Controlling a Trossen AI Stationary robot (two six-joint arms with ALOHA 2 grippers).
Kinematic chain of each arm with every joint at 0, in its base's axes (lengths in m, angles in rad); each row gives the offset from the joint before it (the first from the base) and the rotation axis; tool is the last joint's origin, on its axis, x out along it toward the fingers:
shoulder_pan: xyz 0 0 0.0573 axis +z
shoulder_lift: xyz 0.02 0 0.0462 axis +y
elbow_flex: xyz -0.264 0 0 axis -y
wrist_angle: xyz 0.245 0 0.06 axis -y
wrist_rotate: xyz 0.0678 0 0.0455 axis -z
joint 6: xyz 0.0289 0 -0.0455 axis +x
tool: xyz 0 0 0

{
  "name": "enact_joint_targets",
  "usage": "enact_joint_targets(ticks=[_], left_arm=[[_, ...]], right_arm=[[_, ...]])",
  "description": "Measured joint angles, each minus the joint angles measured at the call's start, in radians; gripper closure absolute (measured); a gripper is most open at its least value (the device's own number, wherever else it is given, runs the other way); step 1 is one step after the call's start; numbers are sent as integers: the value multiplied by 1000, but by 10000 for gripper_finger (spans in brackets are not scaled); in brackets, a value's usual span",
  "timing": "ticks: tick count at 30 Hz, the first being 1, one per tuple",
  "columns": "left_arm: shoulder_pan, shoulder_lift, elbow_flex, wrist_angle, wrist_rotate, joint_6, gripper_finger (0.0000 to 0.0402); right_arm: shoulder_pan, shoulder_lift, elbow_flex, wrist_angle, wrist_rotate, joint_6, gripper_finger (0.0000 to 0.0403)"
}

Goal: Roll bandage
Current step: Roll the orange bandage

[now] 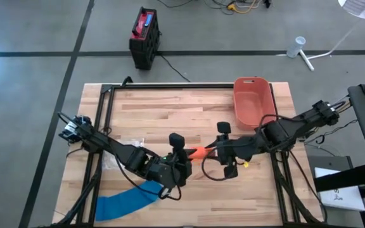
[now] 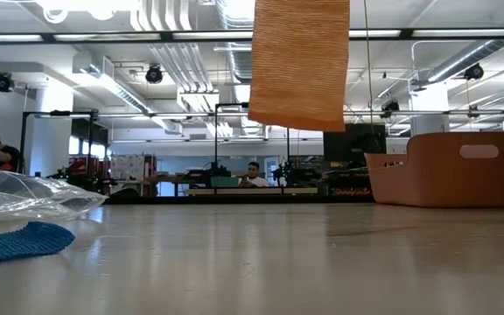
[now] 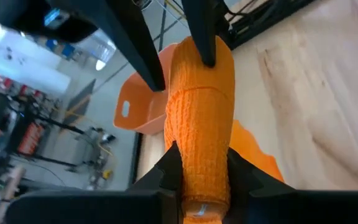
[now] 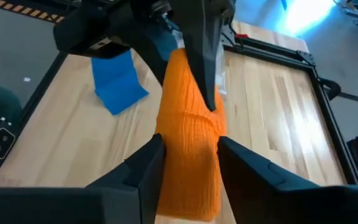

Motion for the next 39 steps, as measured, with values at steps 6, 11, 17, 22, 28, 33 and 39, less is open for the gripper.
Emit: enact_joint_targets(ticks=[6, 11, 17, 22, 28, 33, 39], left_arm=[[-6, 0, 0, 18, -68, 188, 354], [-7, 0, 0, 39, -123, 368, 354], [-7, 0, 0, 53, -160, 436, 354], [-8, -1, -2, 49, -223, 436, 354], [-8, -2, -2, 47, -226, 417, 354], [-8, -2, -7, 44, -226, 399, 354], [-7, -2, -10, 43, -226, 416, 354]], right_arm=[[-13, -4, 1, -9, -24, -2, 315], [-15, -30, 5, -11, -24, -28, 394], [-13, -81, 7, -34, -25, -45, 402], [-13, -105, 7, -53, -21, -21, 401], [-11, -101, 6, 16, -28, -30, 367], [-12, -81, 6, 94, -29, -101, 292], [-34, -18, 5, 90, -12, -116, 227]])
